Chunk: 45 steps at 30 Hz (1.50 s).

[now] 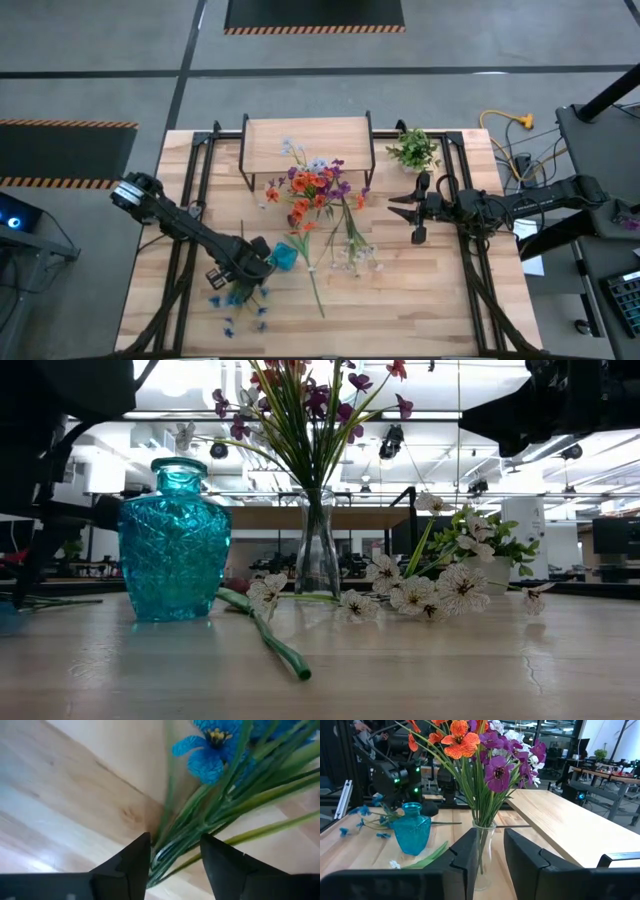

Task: Pick and place flowers into a vace then onto a shelf
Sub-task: Put the blue flowers into the blue vase

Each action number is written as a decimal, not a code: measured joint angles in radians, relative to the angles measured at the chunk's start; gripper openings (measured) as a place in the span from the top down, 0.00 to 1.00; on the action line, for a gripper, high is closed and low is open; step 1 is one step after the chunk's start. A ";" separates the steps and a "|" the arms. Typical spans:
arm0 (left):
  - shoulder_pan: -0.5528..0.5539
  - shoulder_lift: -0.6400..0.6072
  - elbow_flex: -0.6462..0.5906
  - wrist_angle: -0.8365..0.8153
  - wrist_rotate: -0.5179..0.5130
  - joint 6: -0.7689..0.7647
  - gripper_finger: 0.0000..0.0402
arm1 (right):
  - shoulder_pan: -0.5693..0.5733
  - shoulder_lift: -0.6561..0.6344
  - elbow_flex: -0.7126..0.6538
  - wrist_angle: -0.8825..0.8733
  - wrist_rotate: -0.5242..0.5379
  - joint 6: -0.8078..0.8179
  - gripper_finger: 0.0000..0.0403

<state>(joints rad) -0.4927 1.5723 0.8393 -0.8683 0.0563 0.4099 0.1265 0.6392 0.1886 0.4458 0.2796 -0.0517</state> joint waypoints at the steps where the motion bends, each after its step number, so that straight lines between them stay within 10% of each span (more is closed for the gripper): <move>1: 0.000 0.000 -0.004 0.008 0.010 0.000 0.64 | 0.000 0.000 0.000 0.000 0.000 0.000 0.79; 14: 0.000 -0.008 0.075 0.009 0.058 -0.050 0.98 | 0.000 0.000 0.000 0.000 0.000 0.011 0.78; 27: -0.023 -0.093 0.264 -0.110 0.055 -0.163 1.00 | 0.000 0.000 0.000 -0.001 0.000 0.030 0.78; 45: -0.116 -0.334 0.441 0.067 -0.381 -0.440 1.00 | 0.000 0.000 0.000 0.000 -0.001 0.072 0.80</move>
<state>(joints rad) -0.6082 1.2379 1.2801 -0.8011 -0.3244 -0.0301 0.1268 0.6395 0.1886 0.4454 0.2783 0.0202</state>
